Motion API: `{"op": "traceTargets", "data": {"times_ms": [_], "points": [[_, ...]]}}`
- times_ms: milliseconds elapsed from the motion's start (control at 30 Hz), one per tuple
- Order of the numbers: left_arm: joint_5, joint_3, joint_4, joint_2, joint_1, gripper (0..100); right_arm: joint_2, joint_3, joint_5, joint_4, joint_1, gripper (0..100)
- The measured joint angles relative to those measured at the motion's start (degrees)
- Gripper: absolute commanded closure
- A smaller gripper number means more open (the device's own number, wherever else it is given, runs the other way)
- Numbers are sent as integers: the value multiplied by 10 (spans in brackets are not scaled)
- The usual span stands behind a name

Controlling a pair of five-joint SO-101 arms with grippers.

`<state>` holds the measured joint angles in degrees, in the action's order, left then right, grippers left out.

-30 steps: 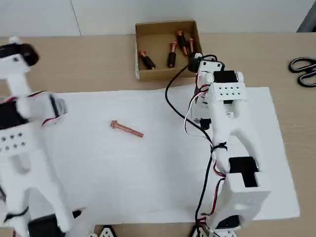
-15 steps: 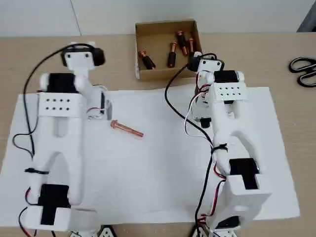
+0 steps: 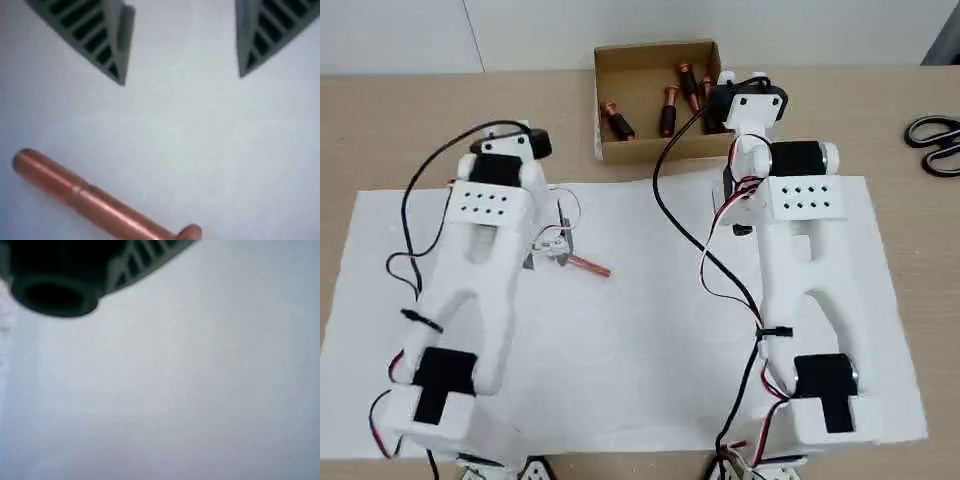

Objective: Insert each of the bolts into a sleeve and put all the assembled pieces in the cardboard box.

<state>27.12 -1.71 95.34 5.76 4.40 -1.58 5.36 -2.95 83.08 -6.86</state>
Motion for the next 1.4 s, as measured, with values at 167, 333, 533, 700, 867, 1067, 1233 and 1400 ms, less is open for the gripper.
{"op": "traceTargets", "data": {"times_ms": [167, 333, 533, 700, 867, 1067, 1233, 1400], "points": [[59, 0, 5, 23, 20, 817, 0, -1, 0, 0, -3, 992], [171, 0, -55, 47, 24, 817, 0, -1, 0, 0, -28, 992], [236, 0, -115, 86, 24, 817, 0, -1, 0, 0, -33, 992], [280, 0, -138, 145, 24, 817, 0, -1, 0, 0, -35, 992], [309, 0, -148, 163, 24, 818, 0, -1, 0, 0, -33, 992], [314, 0, -148, 163, 24, 823, 0, -1, 0, 0, -34, 992], [314, 0, -154, 163, 25, 938, 0, -1, 0, 0, -34, 992], [315, 1, -153, 164, 26, 986, 0, -1, 0, -2, -34, 992]]}}
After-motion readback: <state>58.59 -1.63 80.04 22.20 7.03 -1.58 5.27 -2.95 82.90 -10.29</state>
